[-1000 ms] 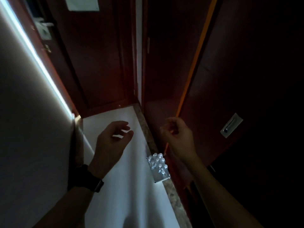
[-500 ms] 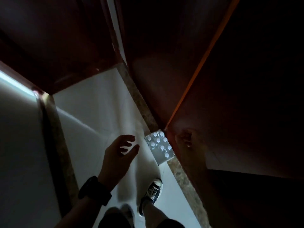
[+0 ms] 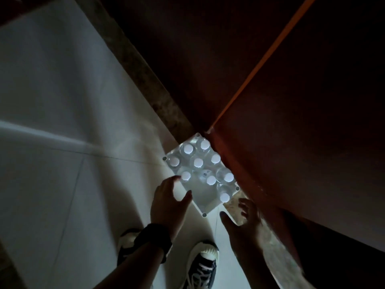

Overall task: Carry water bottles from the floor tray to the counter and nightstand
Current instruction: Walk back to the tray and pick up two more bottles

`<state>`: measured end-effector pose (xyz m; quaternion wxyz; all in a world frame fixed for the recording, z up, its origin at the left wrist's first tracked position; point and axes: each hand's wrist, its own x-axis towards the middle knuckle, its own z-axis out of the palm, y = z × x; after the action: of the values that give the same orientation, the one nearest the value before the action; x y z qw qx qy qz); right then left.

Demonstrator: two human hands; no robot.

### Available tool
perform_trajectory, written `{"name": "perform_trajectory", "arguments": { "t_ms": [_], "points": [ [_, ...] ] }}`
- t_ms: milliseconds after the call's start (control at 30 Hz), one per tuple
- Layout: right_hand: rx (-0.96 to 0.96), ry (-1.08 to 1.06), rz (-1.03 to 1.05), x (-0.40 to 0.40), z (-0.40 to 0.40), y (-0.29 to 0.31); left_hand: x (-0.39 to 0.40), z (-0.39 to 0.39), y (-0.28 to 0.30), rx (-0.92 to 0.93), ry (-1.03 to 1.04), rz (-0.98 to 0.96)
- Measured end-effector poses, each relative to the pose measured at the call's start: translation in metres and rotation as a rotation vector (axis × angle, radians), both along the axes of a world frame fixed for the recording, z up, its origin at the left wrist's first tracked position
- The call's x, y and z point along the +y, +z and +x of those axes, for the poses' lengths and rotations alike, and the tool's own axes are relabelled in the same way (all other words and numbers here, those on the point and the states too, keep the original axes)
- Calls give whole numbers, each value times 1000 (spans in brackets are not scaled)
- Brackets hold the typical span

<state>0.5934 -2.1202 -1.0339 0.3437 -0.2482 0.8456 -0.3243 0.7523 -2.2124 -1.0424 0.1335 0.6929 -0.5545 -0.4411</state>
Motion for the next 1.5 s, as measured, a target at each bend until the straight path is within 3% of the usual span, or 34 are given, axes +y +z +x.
{"name": "perform_trajectory", "arguments": {
  "t_ms": [167, 333, 500, 633, 733, 867, 1133, 1267, 1367, 1500],
  "points": [
    [163, 74, 16, 3, -3, -140, 3, -13, -123, 48, -75, -112],
    [250, 117, -39, 4, -8, -190, -3, -17, -182, -42, -99, -213],
    [415, 344, -41, 5, -8, -201, -9, -15, -182, -61, -134, -204],
    [434, 355, 5, 10, -8, -177, -10, -6, -144, -39, -213, -216],
    [326, 276, -62, 5, 5, -120, -11, 0, -86, -2, -247, -227],
    [37, 86, -227, -21, 16, -1, -26, 11, 30, 106, -216, -229],
    [-166, 21, -413, -100, 6, 302, -89, 27, 336, 385, -190, -125],
    [-285, 44, -567, -125, 8, 461, -97, 15, 483, 532, -191, -170],
    [-415, 69, -639, -128, 12, 578, -91, 6, 596, 571, -242, -244],
    [-488, 71, -722, -115, 16, 706, -81, 6, 720, 821, -288, -228]
  ]
}}
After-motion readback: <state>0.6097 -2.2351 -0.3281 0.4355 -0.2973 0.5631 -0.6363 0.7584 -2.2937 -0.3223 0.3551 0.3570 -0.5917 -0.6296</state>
